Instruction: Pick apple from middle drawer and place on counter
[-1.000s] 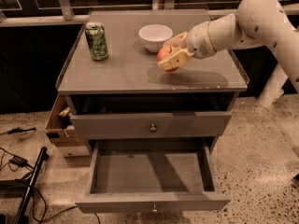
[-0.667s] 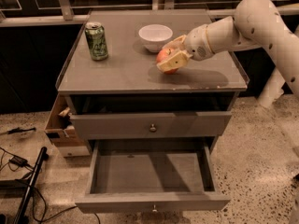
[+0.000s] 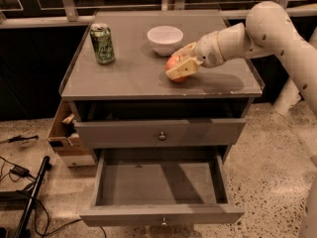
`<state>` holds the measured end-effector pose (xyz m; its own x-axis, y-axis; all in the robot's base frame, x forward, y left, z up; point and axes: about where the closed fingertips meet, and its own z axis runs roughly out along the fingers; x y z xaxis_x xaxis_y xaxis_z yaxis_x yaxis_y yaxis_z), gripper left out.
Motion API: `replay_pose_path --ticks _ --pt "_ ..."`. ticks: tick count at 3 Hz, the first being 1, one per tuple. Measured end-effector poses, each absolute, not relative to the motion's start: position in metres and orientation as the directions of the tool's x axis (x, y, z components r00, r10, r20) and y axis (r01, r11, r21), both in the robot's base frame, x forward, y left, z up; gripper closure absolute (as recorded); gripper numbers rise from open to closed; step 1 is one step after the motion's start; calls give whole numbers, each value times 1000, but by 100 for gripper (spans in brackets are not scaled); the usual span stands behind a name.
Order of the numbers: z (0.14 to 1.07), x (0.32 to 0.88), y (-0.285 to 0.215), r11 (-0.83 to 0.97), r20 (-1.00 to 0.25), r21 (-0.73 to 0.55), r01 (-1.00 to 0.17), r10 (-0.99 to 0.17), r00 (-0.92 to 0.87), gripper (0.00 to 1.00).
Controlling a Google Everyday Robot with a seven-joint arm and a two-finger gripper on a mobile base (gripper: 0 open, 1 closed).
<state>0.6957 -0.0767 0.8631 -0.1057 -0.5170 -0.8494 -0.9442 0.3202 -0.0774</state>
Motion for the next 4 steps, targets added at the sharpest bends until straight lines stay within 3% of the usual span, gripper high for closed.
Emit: replay_pose_path --ticks 1,2,3,4 --pt "859 696 -77 322 -851 -67 -944 -512 -115 100" --pt "859 696 -77 322 -851 -67 -944 -512 -115 81" --pt "859 696 -77 322 -851 -67 -944 -512 -115 50" --pt "859 696 -77 322 -851 -67 -944 -512 -115 27"
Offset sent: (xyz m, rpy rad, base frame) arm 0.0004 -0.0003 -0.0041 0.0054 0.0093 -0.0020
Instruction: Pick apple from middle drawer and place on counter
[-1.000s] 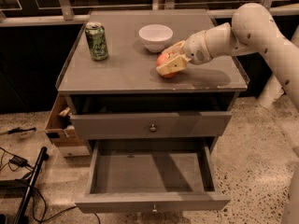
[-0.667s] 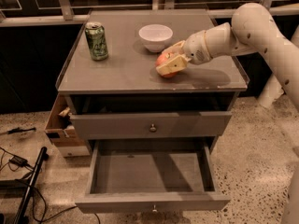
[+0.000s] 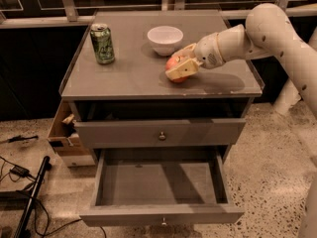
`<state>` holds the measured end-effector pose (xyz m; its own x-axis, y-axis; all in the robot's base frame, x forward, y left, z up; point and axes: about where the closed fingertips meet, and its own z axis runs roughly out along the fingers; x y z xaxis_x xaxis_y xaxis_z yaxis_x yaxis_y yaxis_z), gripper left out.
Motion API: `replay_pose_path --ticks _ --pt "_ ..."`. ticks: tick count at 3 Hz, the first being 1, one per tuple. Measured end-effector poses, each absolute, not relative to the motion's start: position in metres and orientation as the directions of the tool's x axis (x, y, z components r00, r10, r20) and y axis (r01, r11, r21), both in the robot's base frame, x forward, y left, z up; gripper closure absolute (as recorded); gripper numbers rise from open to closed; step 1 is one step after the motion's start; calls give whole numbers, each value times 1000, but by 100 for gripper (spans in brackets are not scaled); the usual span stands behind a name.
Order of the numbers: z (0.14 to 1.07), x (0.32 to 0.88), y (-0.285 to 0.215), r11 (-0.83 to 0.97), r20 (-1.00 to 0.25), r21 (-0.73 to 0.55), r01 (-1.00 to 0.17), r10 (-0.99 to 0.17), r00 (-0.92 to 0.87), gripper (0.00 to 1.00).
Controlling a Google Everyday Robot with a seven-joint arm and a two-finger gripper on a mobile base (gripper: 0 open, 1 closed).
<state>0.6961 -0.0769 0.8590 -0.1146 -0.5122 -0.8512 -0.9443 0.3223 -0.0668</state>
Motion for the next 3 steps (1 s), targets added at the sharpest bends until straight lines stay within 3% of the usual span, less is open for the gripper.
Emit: replay_pose_path --ticks 1,3 --pt "859 696 -77 322 -851 -67 -944 -512 -115 4" --pt "859 696 -77 322 -851 -67 -944 -512 -115 0"
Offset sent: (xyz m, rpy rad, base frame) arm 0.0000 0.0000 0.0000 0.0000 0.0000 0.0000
